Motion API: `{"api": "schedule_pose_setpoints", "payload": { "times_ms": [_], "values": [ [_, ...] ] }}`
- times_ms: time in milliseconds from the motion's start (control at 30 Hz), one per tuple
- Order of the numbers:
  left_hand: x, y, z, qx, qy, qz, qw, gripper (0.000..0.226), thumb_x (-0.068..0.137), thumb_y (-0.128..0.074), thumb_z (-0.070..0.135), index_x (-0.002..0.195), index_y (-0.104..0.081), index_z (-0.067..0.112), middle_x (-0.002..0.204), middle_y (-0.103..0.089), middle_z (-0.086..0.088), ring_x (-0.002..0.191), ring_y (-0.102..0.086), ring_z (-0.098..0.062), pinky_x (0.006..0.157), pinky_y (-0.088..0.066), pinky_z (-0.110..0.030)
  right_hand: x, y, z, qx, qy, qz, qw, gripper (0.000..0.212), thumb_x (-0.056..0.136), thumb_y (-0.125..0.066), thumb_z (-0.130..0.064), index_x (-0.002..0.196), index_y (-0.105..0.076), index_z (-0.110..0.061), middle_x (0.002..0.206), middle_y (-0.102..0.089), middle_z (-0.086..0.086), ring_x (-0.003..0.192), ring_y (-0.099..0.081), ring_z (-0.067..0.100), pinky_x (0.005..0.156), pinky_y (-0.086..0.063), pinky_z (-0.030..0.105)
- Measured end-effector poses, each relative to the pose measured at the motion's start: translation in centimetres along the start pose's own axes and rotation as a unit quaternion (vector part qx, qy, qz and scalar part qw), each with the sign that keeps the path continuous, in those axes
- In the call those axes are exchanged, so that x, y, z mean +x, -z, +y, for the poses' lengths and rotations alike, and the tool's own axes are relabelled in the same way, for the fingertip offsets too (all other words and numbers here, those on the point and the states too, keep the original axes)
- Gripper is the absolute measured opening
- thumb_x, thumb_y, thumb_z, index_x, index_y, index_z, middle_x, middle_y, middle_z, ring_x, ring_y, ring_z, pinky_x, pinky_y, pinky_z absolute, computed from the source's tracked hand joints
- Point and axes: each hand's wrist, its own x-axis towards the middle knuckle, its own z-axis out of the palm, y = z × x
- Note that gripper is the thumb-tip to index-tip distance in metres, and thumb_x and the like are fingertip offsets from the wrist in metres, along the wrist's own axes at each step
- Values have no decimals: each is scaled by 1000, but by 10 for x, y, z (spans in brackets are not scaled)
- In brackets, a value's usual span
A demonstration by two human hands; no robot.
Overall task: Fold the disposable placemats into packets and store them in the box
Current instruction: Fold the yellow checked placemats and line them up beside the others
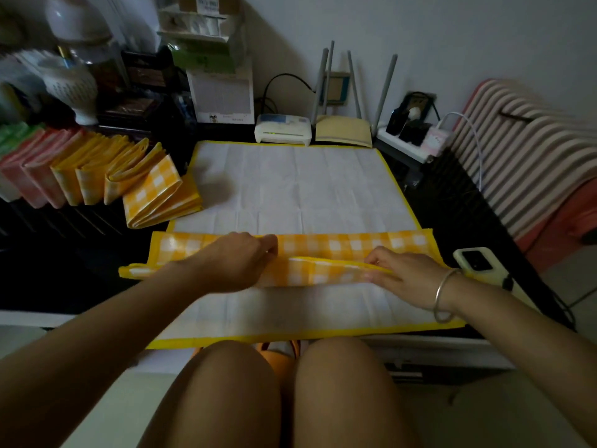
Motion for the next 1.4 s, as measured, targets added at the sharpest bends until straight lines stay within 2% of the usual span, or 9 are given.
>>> {"api": "schedule_pose_setpoints", "payload": {
  "times_ms": [200,367,533,800,933,1033,1100,1200,1400],
  "values": [
    [32,13,-10,35,25,-65,997,18,100,-42,33,110,-56,27,93,-61,-1,94,-59,-27,68,-34,-29,32,15,5,-59,-19,15,998,18,100,-38,-39,105,-50,-28,84,-58,-5,83,-57,23,67,-37,31],
    [41,-11,-22,129,20,48,990,24,99,-38,41,108,-55,28,107,-66,0,99,-63,-28,72,-43,-33,59,1,17,-159,33,131,978,24,98,-46,-35,103,-65,-20,104,-62,2,98,-56,27,84,-39,35],
    [40,-45,-41,-18,72,153,986,27,94,-44,48,100,-58,25,98,-68,1,88,-64,-29,68,-45,-35,72,-34,32,-65,30,233,970,32,84,-43,-40,76,-65,-18,74,-61,1,68,-58,28,65,-44,31],
    [38,-60,-49,-76,63,215,972,36,86,-39,58,90,-58,29,83,-65,7,72,-62,-22,59,-50,-35,76,-47,36,93,-38,269,958,28,78,-53,-46,72,-66,-22,78,-60,-5,78,-54,23,68,-43,31],
    [39,-59,-47,-31,37,221,974,33,90,-37,52,89,-57,27,81,-64,4,69,-61,-24,55,-49,-36,75,-42,25,32,-53,280,958,15,72,-76,-21,86,-71,-18,104,-61,7,97,-56,35,84,-46,36],
    [45,-59,-43,60,15,219,974,33,92,-32,45,87,-55,21,78,-64,-1,64,-62,-28,47,-42,-31,79,-40,-10,-5,-10,210,978,45,83,-48,-39,123,-63,-27,143,-46,11,131,-36,43,105,-35,57],
    [45,-57,-41,81,19,212,974,32,92,-33,43,85,-54,20,75,-63,-1,61,-62,-29,47,-35,-28,82,-48,-35,-38,-12,106,994,67,83,-11,-61,147,-24,-45,161,-7,-2,147,0,34,113,-8,62],
    [46,-50,-36,127,32,219,967,22,87,-42,35,80,-56,20,71,-61,-4,61,-60,-30,52,-39,-31,84,-68,-45,-101,-44,45,993,69,73,19,-66,141,22,-52,156,26,-13,142,28,25,110,13,63],
    [45,-70,2,78,-13,150,986,52,90,-36,35,135,-57,17,140,-56,-5,127,-54,-23,107,-39,-41,88,-72,-45,-131,-62,34,989,84,70,25,-68,147,-3,-48,156,25,-15,143,27,21,109,12,64]
  ]
}}
